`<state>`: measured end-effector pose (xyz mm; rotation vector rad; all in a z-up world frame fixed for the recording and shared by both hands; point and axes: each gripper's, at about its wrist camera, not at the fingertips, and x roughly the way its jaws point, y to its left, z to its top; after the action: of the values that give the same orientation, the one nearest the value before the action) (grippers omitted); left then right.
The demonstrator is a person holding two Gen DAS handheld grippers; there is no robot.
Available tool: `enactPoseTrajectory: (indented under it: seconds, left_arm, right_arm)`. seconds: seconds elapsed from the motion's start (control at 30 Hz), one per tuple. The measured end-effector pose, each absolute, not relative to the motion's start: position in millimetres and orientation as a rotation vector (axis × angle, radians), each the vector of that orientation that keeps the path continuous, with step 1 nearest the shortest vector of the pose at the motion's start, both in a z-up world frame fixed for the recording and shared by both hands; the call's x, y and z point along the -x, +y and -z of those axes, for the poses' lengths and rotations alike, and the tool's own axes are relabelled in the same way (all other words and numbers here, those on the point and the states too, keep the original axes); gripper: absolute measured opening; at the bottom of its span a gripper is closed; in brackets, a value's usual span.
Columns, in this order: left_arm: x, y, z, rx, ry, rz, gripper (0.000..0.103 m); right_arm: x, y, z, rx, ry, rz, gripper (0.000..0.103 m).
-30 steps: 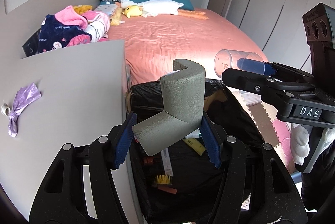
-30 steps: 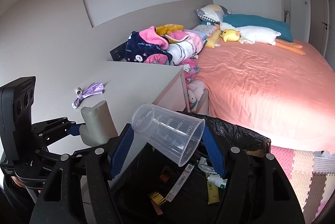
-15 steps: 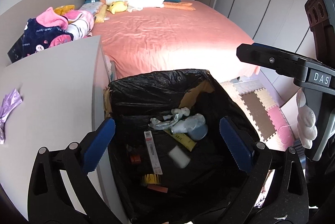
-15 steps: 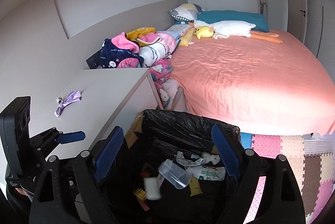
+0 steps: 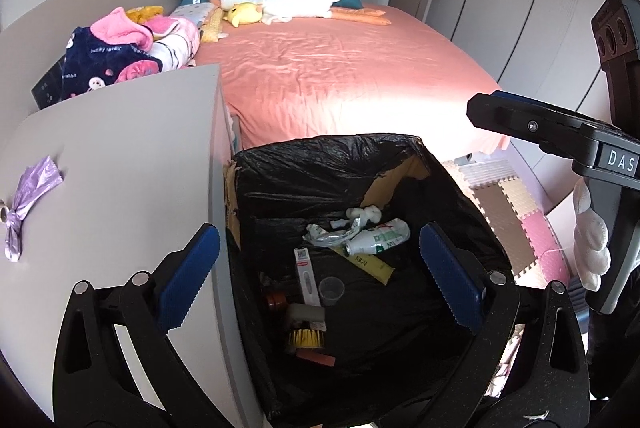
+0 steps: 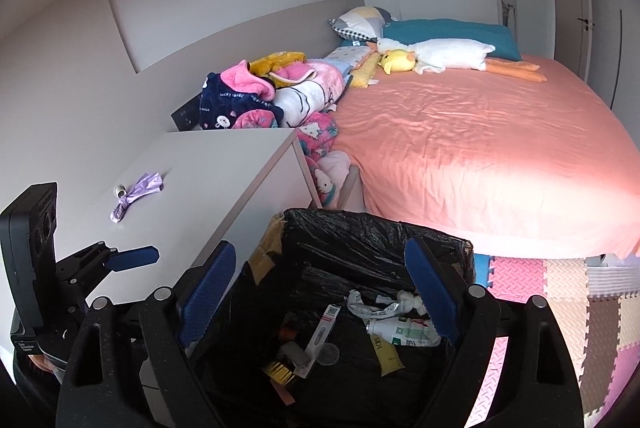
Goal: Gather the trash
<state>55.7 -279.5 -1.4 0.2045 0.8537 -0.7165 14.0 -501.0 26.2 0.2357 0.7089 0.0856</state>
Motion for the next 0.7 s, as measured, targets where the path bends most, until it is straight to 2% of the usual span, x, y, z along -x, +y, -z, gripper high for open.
enactPoseTrajectory:
  seconds: [0.7]
  left_arm:
    - [-81.4,-180.5,12.7,-0.100,0.858,0.517,0.097]
  right_arm:
    - [-60.2,-410.3,-13.7,-0.193,0.754,-0.214,0.086]
